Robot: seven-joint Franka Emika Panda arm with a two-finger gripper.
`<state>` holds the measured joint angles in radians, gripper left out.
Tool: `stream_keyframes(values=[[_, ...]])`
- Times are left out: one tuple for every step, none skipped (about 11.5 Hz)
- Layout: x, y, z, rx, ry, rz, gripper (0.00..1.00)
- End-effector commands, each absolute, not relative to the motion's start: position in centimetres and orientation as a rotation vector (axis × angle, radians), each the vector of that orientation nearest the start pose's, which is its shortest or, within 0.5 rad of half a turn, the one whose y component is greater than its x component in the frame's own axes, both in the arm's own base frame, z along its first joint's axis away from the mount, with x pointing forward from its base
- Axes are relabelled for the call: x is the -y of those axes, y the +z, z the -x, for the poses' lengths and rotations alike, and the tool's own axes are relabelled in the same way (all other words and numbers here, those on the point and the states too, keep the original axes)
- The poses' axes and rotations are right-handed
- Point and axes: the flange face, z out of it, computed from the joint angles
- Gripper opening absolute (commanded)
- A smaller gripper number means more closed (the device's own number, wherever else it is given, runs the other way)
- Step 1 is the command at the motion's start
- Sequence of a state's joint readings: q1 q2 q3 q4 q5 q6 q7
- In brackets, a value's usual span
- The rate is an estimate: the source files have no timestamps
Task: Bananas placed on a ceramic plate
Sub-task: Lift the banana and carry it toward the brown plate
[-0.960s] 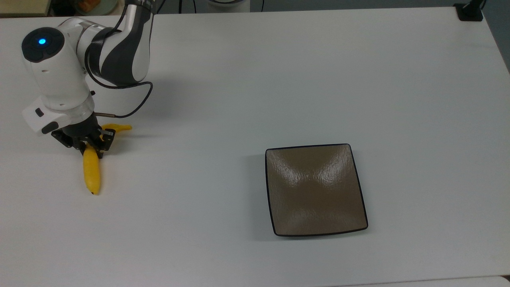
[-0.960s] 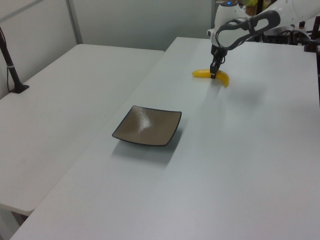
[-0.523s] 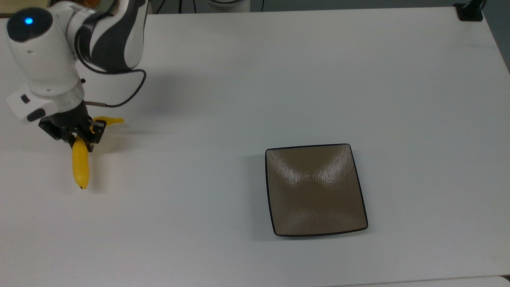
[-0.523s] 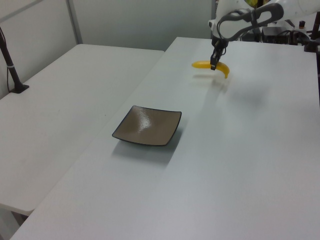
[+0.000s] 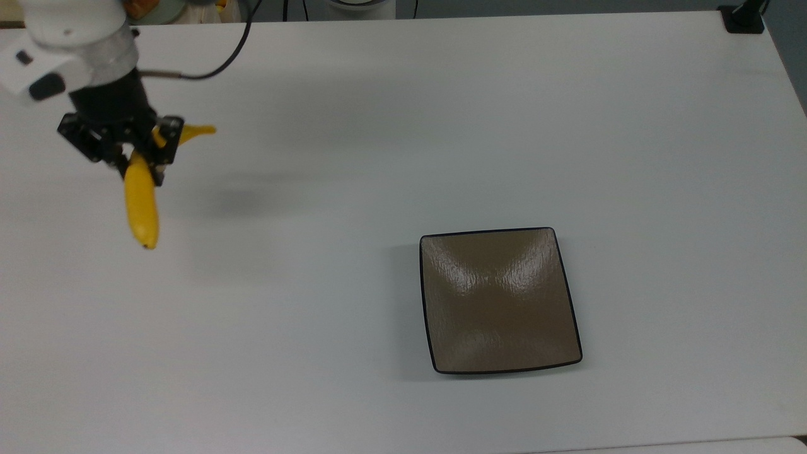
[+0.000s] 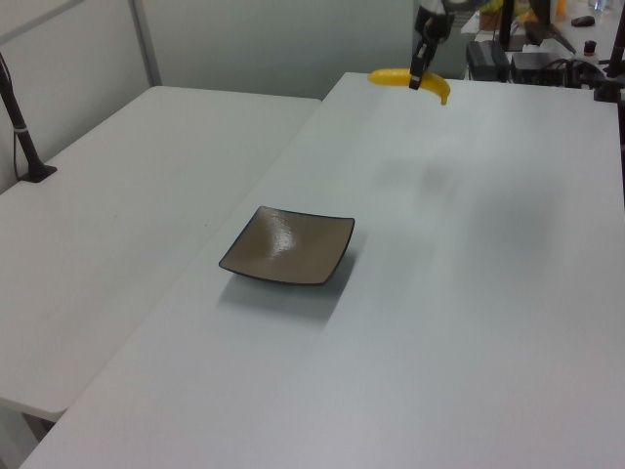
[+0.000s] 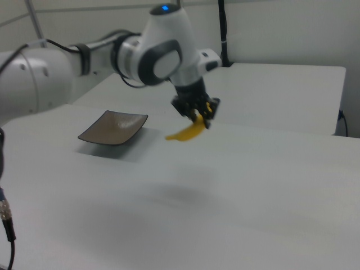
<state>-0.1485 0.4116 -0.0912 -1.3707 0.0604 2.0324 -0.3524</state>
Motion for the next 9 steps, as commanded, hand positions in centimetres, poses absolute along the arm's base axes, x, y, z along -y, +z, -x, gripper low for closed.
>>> stream_keyframes(values=[[9.1,56.2,-66.6,0.266,-0.398,3.056,0.0],[7.1,56.9,-66.5,0.278,-0.408,3.019,0.0],[5.1,57.2,-66.7,0.248,-0.407,3.006,0.0],[2.6,57.1,-66.9,0.222,-0.405,3.0,0.0],[0.1,56.8,-67.3,0.197,-0.403,2.989,0.0],[-1.5,56.1,-67.7,0.132,-0.391,2.98,0.0],[-3.4,56.0,-68.4,0.103,-0.443,2.961,0.0],[-5.3,55.2,-69.1,0.067,-0.476,2.946,0.0],[-7.1,54.2,-70.2,0.027,-0.533,2.915,0.0]])
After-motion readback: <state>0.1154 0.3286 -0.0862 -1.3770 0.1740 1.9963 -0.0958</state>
